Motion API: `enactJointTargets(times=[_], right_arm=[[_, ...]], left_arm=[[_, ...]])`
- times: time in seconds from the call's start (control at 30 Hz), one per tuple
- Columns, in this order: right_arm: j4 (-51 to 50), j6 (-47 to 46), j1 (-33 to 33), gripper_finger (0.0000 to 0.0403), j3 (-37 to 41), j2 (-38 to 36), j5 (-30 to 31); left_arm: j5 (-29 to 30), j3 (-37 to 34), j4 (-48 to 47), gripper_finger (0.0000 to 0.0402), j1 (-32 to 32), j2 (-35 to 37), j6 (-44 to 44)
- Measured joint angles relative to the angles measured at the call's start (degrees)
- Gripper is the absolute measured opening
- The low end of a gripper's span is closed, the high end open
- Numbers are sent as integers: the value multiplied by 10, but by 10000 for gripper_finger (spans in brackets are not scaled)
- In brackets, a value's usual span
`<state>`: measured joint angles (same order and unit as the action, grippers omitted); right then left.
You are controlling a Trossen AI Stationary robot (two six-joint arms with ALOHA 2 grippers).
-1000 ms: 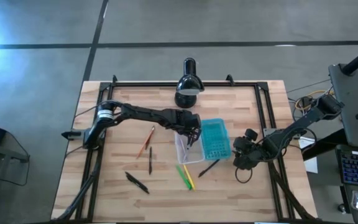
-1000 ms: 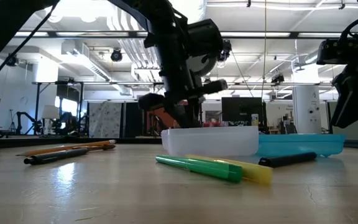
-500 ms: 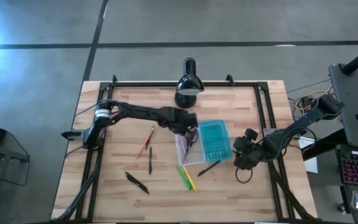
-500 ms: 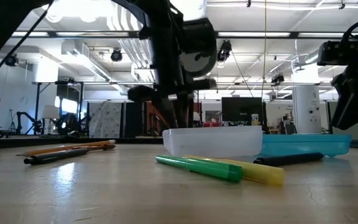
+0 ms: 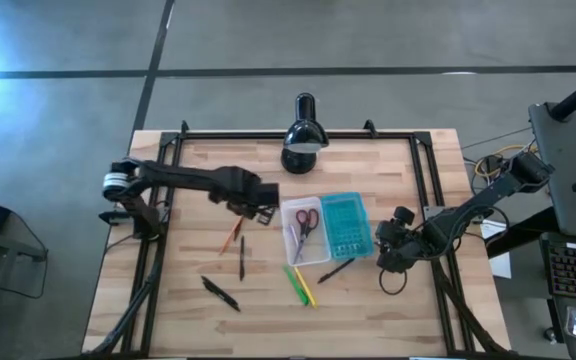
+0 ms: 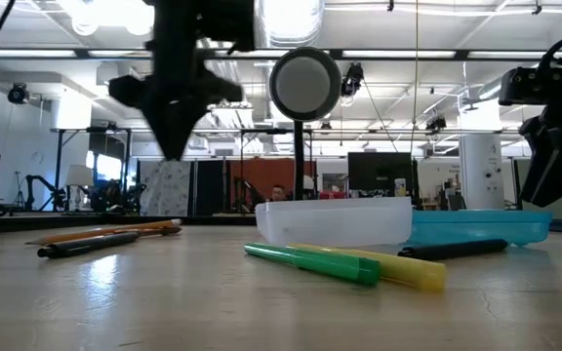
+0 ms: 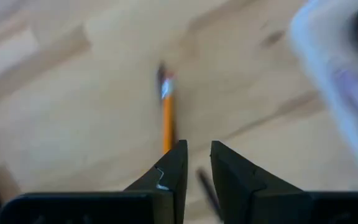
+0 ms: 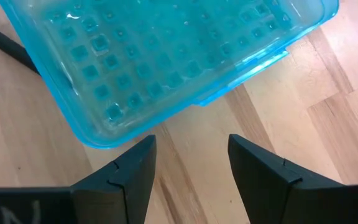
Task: Pick & place school supplies into a supply box
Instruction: Put the orange pencil into the supply box
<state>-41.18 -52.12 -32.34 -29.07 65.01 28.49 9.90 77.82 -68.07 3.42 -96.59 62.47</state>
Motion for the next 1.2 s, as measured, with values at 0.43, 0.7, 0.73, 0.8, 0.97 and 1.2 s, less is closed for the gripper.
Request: enactJointTargets(times=[0.43, 0.7, 0.73, 0.8, 0.97, 1.2], right_arm=[[0, 1, 2, 192, 3, 0, -14], [-1, 2, 1, 192, 3, 0, -21], [-1, 2, 1, 192, 3, 0, -21], [-1, 3, 1, 192, 3, 0, -21], [-1, 3, 1, 192, 3, 0, -21], [-1, 18, 1, 192, 3, 0, -21]], left_arm=[[-70, -152, 77, 56, -32, 47, 24], [-80, -160, 81, 56, -70, 48, -23], [-80, -162, 83, 56, -70, 48, -16], [-75, -160, 97, 56, -67, 48, 7], [-6, -128, 121, 56, -52, 50, 14], [-27, -146, 139, 56, 27, 22, -23]])
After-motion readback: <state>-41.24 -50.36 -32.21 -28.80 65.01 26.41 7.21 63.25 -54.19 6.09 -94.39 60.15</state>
